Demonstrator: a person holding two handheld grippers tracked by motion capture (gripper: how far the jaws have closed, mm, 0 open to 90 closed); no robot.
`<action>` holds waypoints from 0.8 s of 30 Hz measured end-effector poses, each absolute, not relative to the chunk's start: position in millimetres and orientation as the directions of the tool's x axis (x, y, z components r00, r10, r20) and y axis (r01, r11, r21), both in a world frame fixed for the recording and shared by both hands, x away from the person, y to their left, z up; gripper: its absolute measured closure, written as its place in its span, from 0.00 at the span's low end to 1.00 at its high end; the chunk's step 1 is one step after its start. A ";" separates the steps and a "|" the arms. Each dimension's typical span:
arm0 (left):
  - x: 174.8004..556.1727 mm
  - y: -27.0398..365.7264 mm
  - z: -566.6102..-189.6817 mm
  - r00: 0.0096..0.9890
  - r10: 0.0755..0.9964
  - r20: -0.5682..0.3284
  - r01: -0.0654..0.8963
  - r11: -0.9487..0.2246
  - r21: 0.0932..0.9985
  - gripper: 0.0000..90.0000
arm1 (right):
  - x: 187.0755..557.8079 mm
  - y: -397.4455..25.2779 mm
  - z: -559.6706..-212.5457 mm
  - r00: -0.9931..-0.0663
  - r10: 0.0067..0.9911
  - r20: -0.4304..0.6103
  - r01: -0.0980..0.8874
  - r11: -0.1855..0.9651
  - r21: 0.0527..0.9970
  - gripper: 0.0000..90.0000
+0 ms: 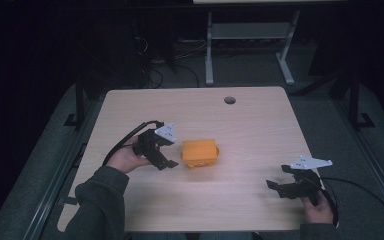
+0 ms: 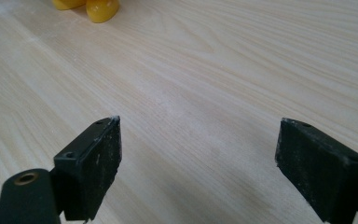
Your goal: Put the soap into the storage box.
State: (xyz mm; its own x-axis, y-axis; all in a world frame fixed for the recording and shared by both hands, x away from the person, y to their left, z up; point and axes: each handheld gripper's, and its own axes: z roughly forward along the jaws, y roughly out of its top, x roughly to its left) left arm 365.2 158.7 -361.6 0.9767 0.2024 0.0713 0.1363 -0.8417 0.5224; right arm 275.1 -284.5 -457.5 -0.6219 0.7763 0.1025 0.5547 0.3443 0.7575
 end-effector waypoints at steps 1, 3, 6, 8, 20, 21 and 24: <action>363.9 160.6 -362.3 0.976 0.205 0.070 0.139 -0.840 0.524 0.23 | 275.1 -284.8 -457.5 -0.622 0.776 0.102 0.554 0.344 0.758 0.15; 360.8 163.8 -363.8 0.975 0.212 0.067 0.145 -0.836 0.529 0.23 | 275.4 -285.1 -457.9 -0.622 0.777 0.100 0.553 0.345 0.759 0.15; 357.4 169.7 -366.2 0.972 0.226 0.058 0.159 -0.821 0.548 0.23 | 275.3 -285.2 -458.0 -0.619 0.779 0.099 0.554 0.344 0.758 0.15; 355.2 172.9 -366.6 0.973 0.221 0.066 0.151 -0.825 0.545 0.23 | 275.1 -285.1 -458.0 -0.617 0.781 0.099 0.555 0.342 0.758 0.16; 341.5 184.2 -372.2 0.967 0.244 0.070 0.164 -0.810 0.563 0.23 | 274.7 -286.5 -457.9 -0.607 0.789 0.097 0.558 0.336 0.759 0.15; 341.2 186.1 -372.5 0.969 0.236 0.076 0.156 -0.817 0.555 0.23 | 274.5 -286.7 -457.9 -0.606 0.789 0.098 0.558 0.334 0.760 0.15; 337.3 190.5 -375.5 0.968 0.245 0.061 0.170 -0.809 0.563 0.24 | 274.7 -286.2 -458.3 -0.605 0.791 0.093 0.560 0.339 0.756 0.16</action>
